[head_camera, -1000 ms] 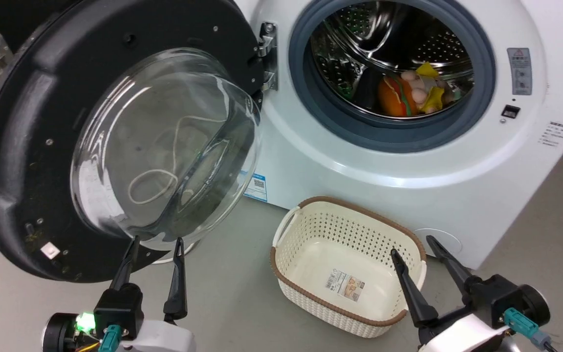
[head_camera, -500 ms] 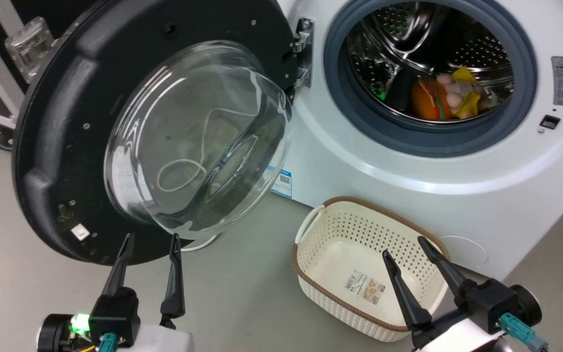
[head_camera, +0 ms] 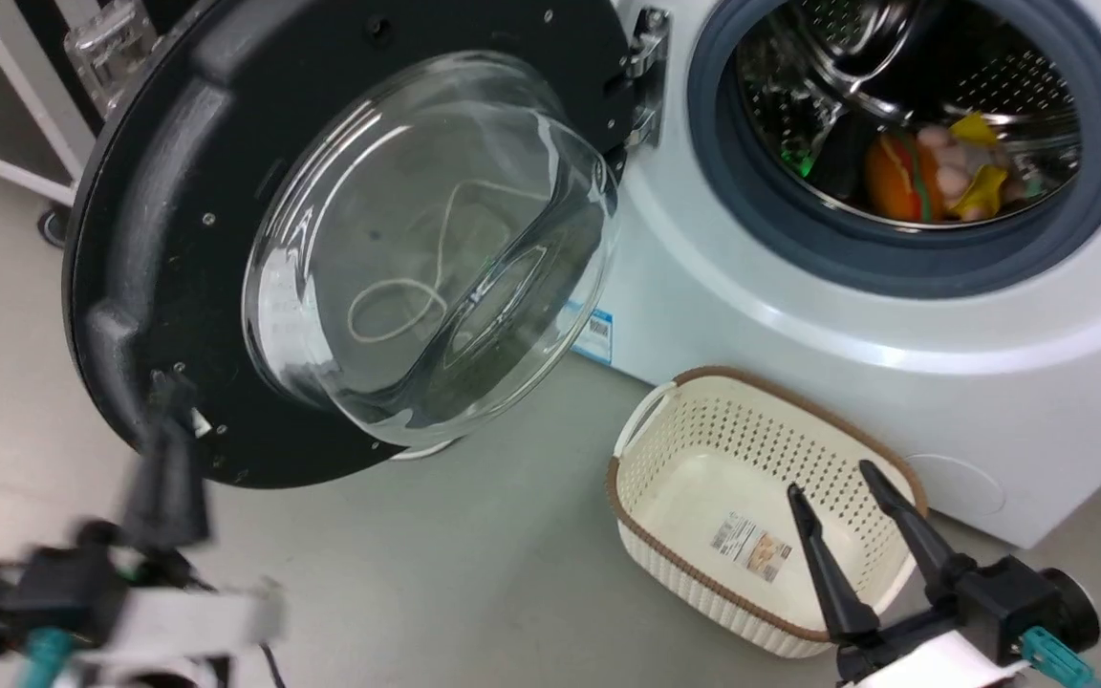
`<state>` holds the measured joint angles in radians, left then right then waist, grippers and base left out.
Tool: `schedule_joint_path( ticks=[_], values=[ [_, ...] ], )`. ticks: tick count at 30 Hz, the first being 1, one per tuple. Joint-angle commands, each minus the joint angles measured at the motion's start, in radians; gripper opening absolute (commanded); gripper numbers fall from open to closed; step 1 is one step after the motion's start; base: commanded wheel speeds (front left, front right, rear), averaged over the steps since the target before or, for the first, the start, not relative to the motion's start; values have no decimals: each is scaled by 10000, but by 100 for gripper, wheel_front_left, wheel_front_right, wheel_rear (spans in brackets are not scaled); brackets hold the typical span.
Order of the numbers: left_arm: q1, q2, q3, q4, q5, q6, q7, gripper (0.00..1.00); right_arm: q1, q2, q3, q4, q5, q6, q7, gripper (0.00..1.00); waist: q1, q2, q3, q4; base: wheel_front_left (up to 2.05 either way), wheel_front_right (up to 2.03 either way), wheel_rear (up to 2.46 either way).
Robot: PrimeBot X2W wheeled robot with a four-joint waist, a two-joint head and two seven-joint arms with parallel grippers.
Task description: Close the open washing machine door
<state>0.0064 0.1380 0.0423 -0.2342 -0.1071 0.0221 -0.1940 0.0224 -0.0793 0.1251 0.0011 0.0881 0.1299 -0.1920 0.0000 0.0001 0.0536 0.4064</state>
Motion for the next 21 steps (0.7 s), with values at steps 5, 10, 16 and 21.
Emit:
schedule_joint_path(
  ticks=[5, 10, 16, 21],
  values=[
    [-1205, 786, 1088, 116, -927, -576, -174, 0, 95, -167, -42, -253, -7, 6, -194, 100, 0, -1, 549, 35, 0, 0, 0],
    [-2891, 1415, 2448, 1436, -3069, -767, 510, 0, -155, -384, 82, -346, 85, 7, -298, 100, 0, -1, 1054, -125, 0, 0, 0],
    [-4625, 2025, 3795, 3635, -5827, -403, 2605, 0, -419, -513, 205, -353, 231, 7, -424, 100, 0, -1, 1426, -408, 0, 0, 0],
    [-5560, 1920, 4726, 5103, -8657, 391, 5348, 0, -486, -617, 189, -318, 375, 7, -529, 100, 0, -1, 1589, -529, 0, 0, 0]
  ],
)
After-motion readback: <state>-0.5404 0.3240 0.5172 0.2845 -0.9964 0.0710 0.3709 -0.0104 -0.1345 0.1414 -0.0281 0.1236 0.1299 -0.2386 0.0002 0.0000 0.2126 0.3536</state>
